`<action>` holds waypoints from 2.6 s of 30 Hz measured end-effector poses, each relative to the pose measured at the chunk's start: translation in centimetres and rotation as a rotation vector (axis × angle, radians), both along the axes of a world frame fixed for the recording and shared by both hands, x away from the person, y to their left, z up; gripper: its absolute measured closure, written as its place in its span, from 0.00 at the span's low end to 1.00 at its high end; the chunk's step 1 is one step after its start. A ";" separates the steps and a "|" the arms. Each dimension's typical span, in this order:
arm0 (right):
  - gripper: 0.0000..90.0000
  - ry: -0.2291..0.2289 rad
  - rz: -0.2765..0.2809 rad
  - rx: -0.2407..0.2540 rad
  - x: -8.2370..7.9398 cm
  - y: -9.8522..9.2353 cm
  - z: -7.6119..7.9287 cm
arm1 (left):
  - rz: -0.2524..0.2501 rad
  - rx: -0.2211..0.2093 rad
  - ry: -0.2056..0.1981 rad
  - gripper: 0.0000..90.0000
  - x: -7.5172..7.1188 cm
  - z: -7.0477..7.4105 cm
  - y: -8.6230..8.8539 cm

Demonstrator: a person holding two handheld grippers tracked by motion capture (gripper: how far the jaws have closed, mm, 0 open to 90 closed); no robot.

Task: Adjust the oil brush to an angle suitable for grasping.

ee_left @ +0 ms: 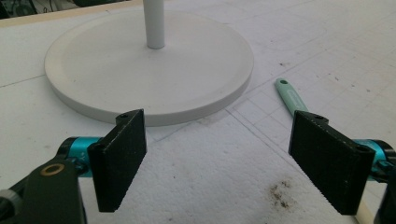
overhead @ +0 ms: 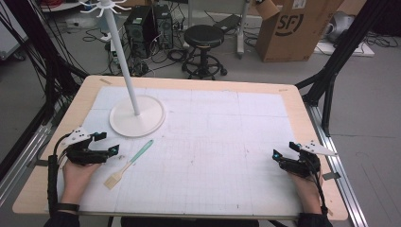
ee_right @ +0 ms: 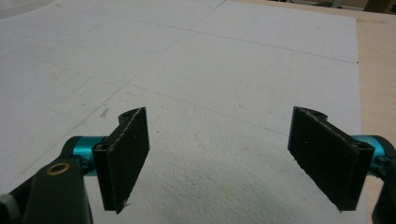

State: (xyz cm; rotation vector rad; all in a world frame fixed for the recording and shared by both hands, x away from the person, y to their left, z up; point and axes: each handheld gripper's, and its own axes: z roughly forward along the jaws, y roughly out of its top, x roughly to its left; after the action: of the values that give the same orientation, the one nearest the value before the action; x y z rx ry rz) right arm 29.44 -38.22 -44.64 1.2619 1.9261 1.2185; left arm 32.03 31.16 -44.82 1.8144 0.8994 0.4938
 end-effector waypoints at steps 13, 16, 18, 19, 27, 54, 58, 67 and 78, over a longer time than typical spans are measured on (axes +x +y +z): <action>0.22 0.007 0.000 0.001 0.1 0.0 0.0 | 0.016 -0.027 0.013 0.22 0.0 0.1 0.3; 0.23 0.006 0.003 -0.006 0.1 0.1 0.0 | 0.030 -0.031 0.013 0.22 -0.2 0.5 0.5; 0.23 0.012 0.007 -0.009 0.1 0.2 0.0 | 0.046 -0.059 -0.010 0.21 -0.6 1.1 0.8; 0.23 0.012 0.007 -0.010 0.1 0.1 0.0 | 0.051 -0.063 -0.013 0.21 -0.6 1.3 0.8; 0.23 0.012 0.009 -0.011 0.1 0.2 0.0 | 0.019 -0.052 -0.014 0.22 -0.9 2.4 0.0; 0.23 0.010 0.007 -0.017 0.1 0.2 0.0 | -0.082 0.058 0.109 0.29 -2.0 2.1 -4.7; 0.23 0.012 0.006 -0.018 0.1 0.2 0.0 | -0.080 0.053 0.117 0.33 -2.5 1.6 -4.8; 0.25 0.023 0.004 -0.016 0.2 0.3 0.0 | -0.062 0.088 0.148 0.37 -3.6 0.4 -5.1; 0.25 0.022 0.004 -0.026 0.3 0.3 0.0 | -0.043 0.122 0.167 0.42 -4.0 -0.2 -5.9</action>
State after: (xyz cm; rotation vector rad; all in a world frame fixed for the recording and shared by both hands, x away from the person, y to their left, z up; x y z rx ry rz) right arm 29.70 -37.94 -44.68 1.2637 1.9544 1.1829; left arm 28.06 25.30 -45.04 2.0048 0.9587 0.3804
